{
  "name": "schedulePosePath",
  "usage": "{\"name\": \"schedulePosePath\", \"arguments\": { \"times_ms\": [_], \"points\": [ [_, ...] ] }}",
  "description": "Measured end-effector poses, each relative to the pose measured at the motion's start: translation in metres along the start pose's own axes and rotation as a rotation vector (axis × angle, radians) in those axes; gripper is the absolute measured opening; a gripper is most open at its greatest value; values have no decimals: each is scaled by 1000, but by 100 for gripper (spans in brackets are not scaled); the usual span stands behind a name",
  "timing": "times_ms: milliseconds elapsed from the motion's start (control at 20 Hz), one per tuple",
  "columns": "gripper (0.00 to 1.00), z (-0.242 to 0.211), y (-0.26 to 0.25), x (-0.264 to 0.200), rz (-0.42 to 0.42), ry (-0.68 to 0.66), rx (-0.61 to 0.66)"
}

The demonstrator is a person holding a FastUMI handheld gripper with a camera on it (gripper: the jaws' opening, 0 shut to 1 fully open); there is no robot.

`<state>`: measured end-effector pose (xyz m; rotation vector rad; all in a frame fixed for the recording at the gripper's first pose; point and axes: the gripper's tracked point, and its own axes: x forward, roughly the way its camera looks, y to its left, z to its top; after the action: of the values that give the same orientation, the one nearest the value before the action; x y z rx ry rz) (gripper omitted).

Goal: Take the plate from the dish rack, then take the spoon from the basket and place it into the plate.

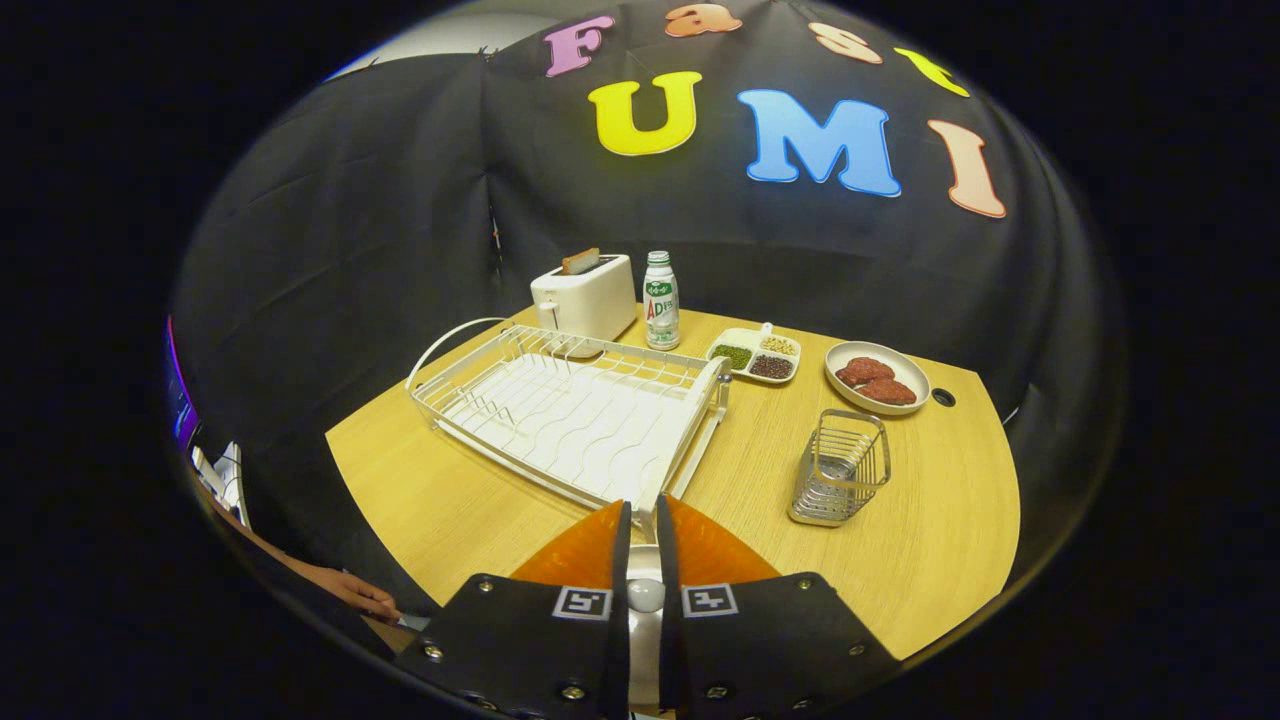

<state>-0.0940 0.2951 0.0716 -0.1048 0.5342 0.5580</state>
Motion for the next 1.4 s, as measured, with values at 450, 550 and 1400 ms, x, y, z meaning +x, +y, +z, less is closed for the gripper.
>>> {"name": "schedulePosePath", "arguments": {
  "times_ms": [450, 550, 1400],
  "points": [
    [11, -6, 21, 19, 44, 23, -74],
    [11, -7, 24, 18, 47, 21, -97],
    [23, -17, -13, 7, -19, -3, -7]
  ]
}}
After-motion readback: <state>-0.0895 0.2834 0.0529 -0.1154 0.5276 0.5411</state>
